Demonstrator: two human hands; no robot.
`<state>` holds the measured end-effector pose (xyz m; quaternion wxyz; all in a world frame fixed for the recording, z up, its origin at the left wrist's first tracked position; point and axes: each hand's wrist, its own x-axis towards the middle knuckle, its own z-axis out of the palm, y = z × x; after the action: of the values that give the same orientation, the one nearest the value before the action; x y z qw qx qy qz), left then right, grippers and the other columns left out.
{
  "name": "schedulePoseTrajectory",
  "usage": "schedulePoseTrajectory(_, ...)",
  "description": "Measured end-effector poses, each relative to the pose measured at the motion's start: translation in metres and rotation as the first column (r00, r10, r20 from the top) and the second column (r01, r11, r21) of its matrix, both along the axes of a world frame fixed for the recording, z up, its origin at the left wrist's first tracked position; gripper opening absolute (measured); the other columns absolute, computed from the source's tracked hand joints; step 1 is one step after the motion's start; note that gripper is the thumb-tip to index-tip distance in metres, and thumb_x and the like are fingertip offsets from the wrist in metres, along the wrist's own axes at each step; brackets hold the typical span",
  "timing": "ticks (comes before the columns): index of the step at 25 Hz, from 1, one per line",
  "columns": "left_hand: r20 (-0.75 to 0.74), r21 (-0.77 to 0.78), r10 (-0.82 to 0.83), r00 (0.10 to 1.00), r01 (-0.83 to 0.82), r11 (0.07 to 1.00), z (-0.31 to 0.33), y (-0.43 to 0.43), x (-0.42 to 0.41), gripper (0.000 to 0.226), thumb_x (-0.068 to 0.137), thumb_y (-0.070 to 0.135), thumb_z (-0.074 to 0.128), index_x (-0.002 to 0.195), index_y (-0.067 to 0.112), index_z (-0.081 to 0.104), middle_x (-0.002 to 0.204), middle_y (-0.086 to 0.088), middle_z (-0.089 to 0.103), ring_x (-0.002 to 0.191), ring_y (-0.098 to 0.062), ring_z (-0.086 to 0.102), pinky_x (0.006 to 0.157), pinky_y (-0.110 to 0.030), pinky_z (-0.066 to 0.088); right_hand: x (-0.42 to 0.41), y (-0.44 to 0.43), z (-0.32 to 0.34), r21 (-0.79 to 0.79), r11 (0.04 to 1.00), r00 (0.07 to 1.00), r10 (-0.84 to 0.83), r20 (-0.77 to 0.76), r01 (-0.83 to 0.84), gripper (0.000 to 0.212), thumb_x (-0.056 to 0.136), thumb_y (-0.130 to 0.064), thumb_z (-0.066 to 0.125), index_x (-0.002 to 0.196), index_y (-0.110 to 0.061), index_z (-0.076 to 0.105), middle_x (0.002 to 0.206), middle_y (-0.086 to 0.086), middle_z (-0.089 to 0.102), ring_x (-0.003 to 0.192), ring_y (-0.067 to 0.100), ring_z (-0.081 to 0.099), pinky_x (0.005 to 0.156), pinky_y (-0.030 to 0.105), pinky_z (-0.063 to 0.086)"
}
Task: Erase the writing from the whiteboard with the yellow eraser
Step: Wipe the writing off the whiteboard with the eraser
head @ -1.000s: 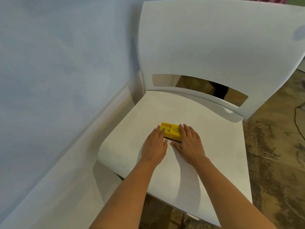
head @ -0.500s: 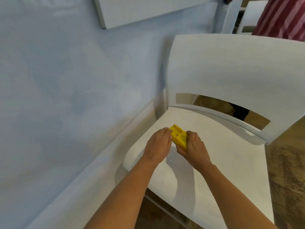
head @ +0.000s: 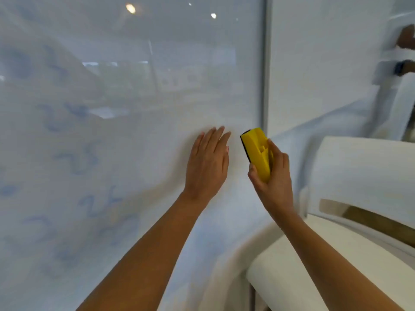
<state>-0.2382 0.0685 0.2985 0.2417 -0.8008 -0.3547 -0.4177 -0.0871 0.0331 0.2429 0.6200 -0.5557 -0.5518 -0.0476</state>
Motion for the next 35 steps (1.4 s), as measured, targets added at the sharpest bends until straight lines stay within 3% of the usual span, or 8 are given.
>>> schedulePoseTrajectory(4,0.052,0.181,0.211,0.976,-0.217,0.959,0.083,-0.015,-0.083,0.044,0.100,0.023,0.031,0.140,0.009,0.042,0.150,-0.010,0.039,0.140,-0.026,0.033,0.118,-0.041,0.020,-0.064,0.005,0.087,0.236,0.966,0.991,0.123,-0.044,-0.109,0.068,0.085,-0.047,0.053,0.145,-0.031,0.025,0.123,-0.011,0.037,0.100,-0.014,0.040,0.075,-0.003,0.034)
schedulePoseTrajectory(7,0.105,0.284,0.347,0.932,-0.362,0.888,0.135,-0.035,-0.144,0.044,0.100,0.022,0.034,0.141,0.009,0.040,0.151,-0.011,0.037,0.141,-0.027,0.031,0.118,-0.043,0.020,-0.112,0.002,0.145,0.368,0.915,0.981,0.191,-0.042,-0.163,0.067,0.087,-0.053,0.051,0.146,-0.032,0.023,0.123,-0.009,0.038,0.101,-0.011,0.040,0.076,-0.005,0.032)
schedulePoseTrajectory(13,0.191,0.396,0.500,0.845,-0.532,0.748,0.217,-0.081,-0.242,0.045,0.102,0.023,0.030,0.144,0.010,0.034,0.154,-0.010,0.030,0.144,-0.026,0.024,0.120,-0.041,0.013,-0.198,-0.013,0.243,0.530,0.816,0.961,0.277,-0.010,-0.230,0.064,0.092,-0.050,0.050,0.146,-0.031,0.023,0.128,-0.002,0.039,0.109,0.000,0.043,0.077,0.003,0.033)
schedulePoseTrajectory(18,0.233,0.435,0.557,0.797,-0.598,0.673,0.259,-0.111,-0.297,0.045,0.102,0.022,0.030,0.145,0.007,0.032,0.154,-0.012,0.029,0.145,-0.027,0.022,0.120,-0.040,0.012,-0.245,-0.022,0.299,0.612,0.769,0.974,0.227,0.008,-0.184,0.058,0.096,-0.049,0.043,0.146,-0.025,0.027,0.131,0.004,0.038,0.110,0.015,0.049,0.075,0.027,0.043)
schedulePoseTrajectory(21,0.255,0.432,0.588,0.768,-0.634,0.642,0.273,-0.123,-0.328,0.047,0.102,0.022,0.030,0.146,0.006,0.028,0.155,-0.013,0.027,0.145,-0.028,0.021,0.120,-0.040,0.011,-0.256,-0.012,0.321,0.609,0.787,0.990,0.142,-0.016,-0.103,0.057,0.095,-0.047,0.045,0.145,-0.021,0.031,0.131,0.010,0.039,0.115,0.022,0.045,0.080,0.031,0.045)
schedulePoseTrajectory(25,0.269,0.422,0.603,0.751,-0.655,0.627,0.278,-0.126,-0.357,0.048,0.102,0.020,0.030,0.147,0.003,0.025,0.155,-0.015,0.025,0.145,-0.029,0.020,0.120,-0.040,0.011,-0.248,0.010,0.319,0.443,0.891,0.964,0.028,-0.263,0.095,0.058,0.094,-0.046,0.046,0.144,-0.019,0.034,0.133,0.012,0.041,0.112,0.029,0.044,0.087,0.046,0.047)
schedulePoseTrajectory(31,0.336,0.407,0.516,0.788,-0.615,0.675,0.277,-0.110,-0.366,0.047,0.102,0.016,0.035,0.146,0.002,0.028,0.154,-0.015,0.027,0.144,-0.029,0.023,0.119,-0.042,0.018,-0.253,0.030,0.256,0.562,0.822,0.987,-0.150,0.056,0.094,0.049,0.094,-0.041,0.049,0.140,-0.024,0.042,0.131,0.014,0.049,0.092,0.034,0.048,0.076,0.039,0.043)
schedulePoseTrajectory(35,0.374,0.449,0.474,0.797,-0.603,0.660,0.275,-0.102,-0.369,0.046,0.101,0.017,0.036,0.145,0.003,0.031,0.153,-0.015,0.030,0.143,-0.029,0.024,0.118,-0.042,0.021,-0.234,0.044,0.292,0.417,0.875,0.962,-0.170,-0.212,0.246,0.050,0.095,-0.039,0.049,0.142,-0.025,0.040,0.137,0.014,0.044,0.101,0.037,0.047,0.081,0.044,0.042)
